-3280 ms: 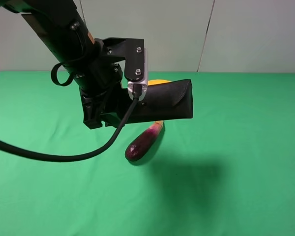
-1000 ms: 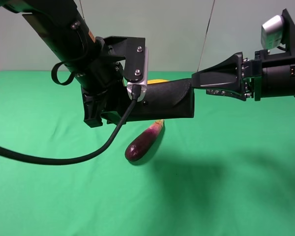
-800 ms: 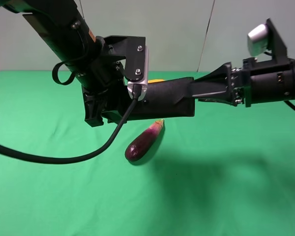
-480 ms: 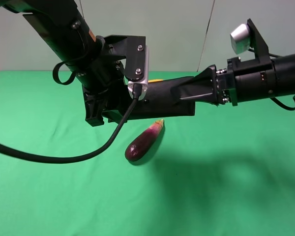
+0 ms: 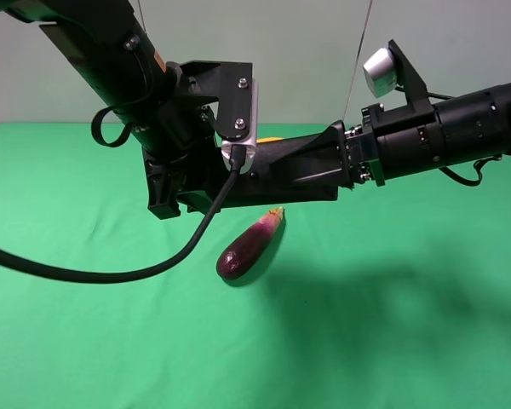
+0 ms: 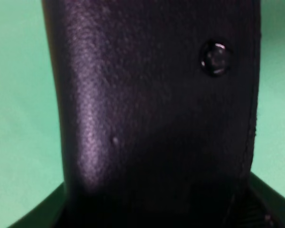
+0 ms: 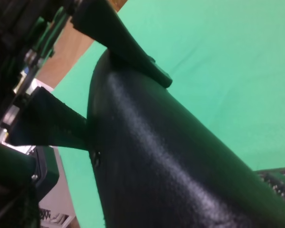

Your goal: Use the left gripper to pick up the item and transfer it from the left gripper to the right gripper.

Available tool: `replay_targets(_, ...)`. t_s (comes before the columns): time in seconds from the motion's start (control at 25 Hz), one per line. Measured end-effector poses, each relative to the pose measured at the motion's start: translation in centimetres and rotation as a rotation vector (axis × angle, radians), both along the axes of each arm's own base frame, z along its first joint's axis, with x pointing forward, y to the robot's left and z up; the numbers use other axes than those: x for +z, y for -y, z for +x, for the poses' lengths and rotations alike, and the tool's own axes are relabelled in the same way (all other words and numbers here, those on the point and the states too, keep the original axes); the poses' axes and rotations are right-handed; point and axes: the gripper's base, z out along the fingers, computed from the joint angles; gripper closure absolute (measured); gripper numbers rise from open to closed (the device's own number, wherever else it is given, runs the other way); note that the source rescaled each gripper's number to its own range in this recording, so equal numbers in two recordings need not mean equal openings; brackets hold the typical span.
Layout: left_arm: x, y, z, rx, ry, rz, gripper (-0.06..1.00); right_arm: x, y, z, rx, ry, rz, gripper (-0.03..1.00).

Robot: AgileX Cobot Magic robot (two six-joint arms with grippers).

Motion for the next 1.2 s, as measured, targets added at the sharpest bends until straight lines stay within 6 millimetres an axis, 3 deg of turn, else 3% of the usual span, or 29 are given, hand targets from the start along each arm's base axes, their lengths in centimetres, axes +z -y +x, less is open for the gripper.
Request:
replay_targets(0.16, 0.0, 0.01, 0.01, 0.0, 0.001, -0.001, 0.92, 0.0, -0.01, -0.03, 0.004, -0.001, 0.0, -0.02)
replay_targets(0.28, 0.01, 0.01, 0.0, 0.001, 0.0, -0.001, 0.92, 0.01, -0.01, -0.05, 0.005, -0.001, 0.002, 0.09)
replay_targets(0.52, -0.03, -0.03, -0.06, -0.004, -0.005, 0.005, 0.92, -0.04, 0.01, 0.01, 0.0, 0.0, -0.002, 0.46)
replay_targets(0.68, -0.05, -0.08, -0.03, -0.017, 0.003, 0.015, 0.93, 0.17, -0.12, -0.15, 0.019, -0.009, 0.021, 0.77)
replay_targets(1.2, -0.04, -0.09, -0.01, -0.024, 0.01, 0.019, 0.94, 0.3, -0.19, -0.23, 0.029, -0.013, 0.035, 0.81)
